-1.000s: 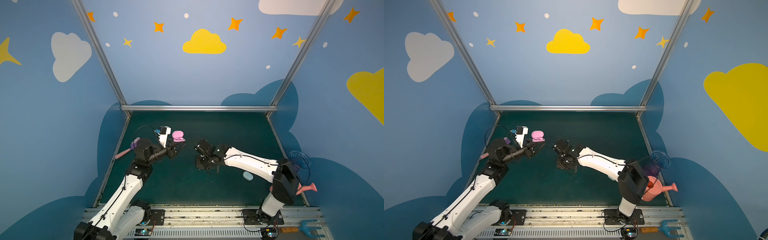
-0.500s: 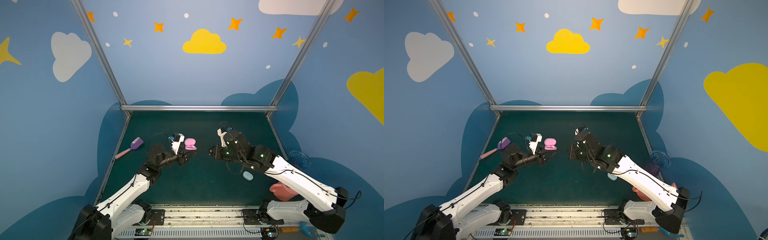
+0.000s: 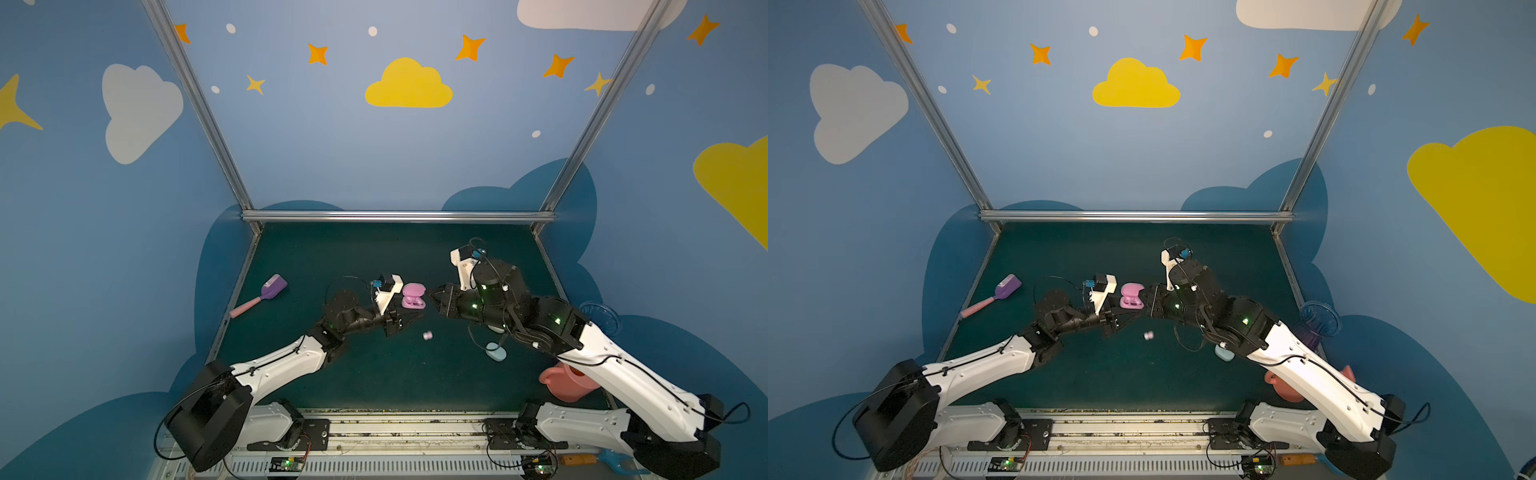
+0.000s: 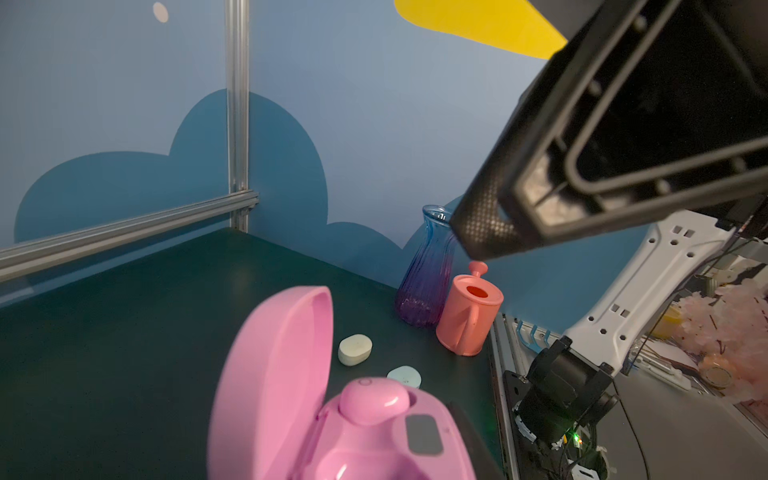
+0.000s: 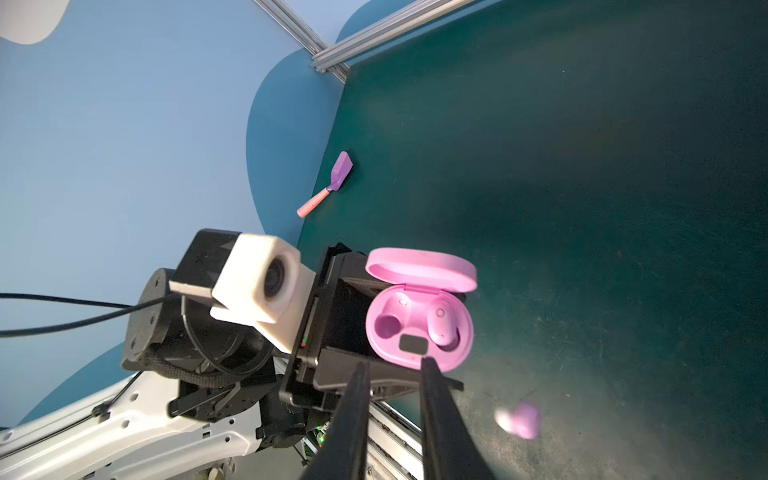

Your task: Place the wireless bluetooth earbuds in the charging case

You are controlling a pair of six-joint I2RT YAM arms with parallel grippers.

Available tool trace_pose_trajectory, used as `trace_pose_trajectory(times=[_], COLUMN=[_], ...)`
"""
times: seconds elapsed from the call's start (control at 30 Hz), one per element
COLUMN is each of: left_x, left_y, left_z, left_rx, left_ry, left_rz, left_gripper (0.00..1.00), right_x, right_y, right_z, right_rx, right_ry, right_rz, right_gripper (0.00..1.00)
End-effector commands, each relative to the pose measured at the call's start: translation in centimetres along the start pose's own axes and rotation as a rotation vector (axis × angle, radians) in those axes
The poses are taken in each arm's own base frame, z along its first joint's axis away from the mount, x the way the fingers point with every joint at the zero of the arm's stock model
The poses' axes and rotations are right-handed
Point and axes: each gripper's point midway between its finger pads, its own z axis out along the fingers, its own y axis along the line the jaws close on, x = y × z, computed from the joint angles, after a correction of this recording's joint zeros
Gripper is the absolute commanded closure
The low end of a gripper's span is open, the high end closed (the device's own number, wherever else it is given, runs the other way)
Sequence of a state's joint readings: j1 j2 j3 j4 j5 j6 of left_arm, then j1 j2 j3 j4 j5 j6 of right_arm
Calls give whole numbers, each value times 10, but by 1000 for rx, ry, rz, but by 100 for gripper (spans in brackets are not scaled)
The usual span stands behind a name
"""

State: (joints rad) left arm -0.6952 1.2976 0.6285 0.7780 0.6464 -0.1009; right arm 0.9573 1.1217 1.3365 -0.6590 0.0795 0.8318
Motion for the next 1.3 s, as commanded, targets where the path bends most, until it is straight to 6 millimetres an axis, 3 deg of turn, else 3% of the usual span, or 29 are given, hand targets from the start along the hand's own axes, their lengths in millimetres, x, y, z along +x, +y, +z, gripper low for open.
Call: trace_pose_trajectory(times=[0.0, 0.13, 0.33, 0.43, 0.8, 1.07, 1.27], left_x=[-32, -19, -1, 3, 1, 2, -1], left_y=[-10, 5, 29, 30, 20, 17, 17], left_z=[10, 14, -8, -19, -28, -28, -30], left_rx=[51, -12, -128, -151, -128, -117, -120], left_ry=[-96, -68, -29, -17, -17, -14, -22], left_rz=[99, 104, 76, 72, 68, 70, 75], left_gripper=[91, 91, 91, 91, 91, 91, 91], right_x=[-11, -9, 27, 40, 134, 176, 177], right_y=[11, -11, -85, -117, -253, -306, -326], right_z=[-8, -10, -12, -21, -10, 0, 7], right_rx=[-41, 54, 254, 333, 720, 822, 879], right_ry=[-35, -45, 19, 31, 268, 307, 283], right_rz=[11, -6, 75, 130, 354, 426, 374], right_gripper=[79, 76, 59, 55, 44, 38, 35])
